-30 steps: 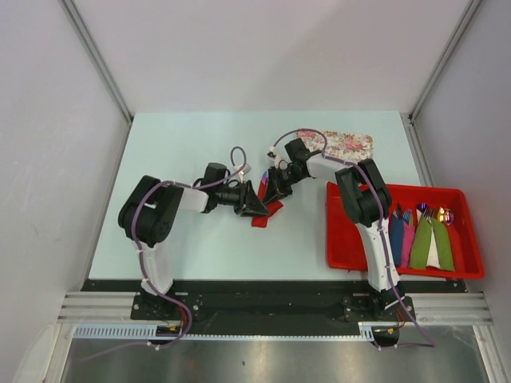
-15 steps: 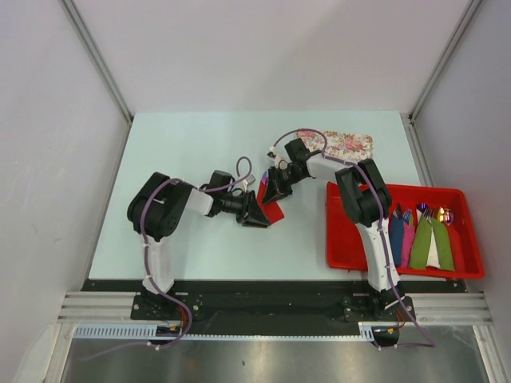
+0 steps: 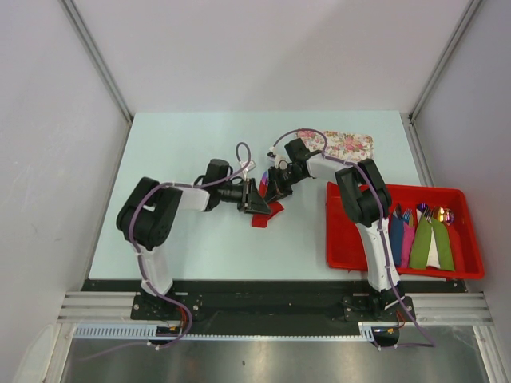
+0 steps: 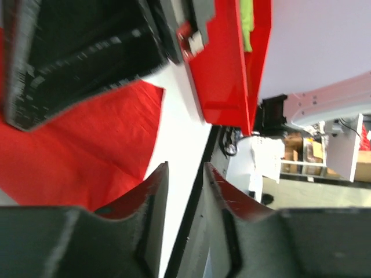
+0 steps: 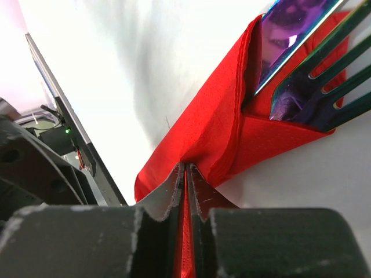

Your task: Place the utensils on the paper napkin and roll it up

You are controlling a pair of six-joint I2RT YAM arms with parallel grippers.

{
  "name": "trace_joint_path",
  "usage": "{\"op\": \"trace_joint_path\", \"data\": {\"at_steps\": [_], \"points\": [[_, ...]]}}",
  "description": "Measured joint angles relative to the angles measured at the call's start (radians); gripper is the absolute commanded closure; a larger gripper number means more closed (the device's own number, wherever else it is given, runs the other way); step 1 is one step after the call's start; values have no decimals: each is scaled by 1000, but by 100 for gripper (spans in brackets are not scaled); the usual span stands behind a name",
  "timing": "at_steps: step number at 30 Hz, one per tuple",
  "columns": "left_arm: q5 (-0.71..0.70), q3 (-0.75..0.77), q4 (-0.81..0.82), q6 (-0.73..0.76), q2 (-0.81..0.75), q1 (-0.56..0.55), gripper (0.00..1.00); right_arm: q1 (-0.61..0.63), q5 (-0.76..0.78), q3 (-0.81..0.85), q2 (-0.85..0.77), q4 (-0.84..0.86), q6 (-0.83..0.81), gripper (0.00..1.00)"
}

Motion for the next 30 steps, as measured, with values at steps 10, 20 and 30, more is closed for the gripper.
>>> {"op": "trace_joint_path", "data": {"at_steps": [10,20,30], "points": [[-61,19,-18,3,151,6,75,-2,-2,0,0,0,-8,85],[-37,19,-13,4,173,24,80,-42,-49,6,-7,4,37,66],[-32,19,-11,4,176,26,80,-89,75,18,-19,-9,42,59]]}}
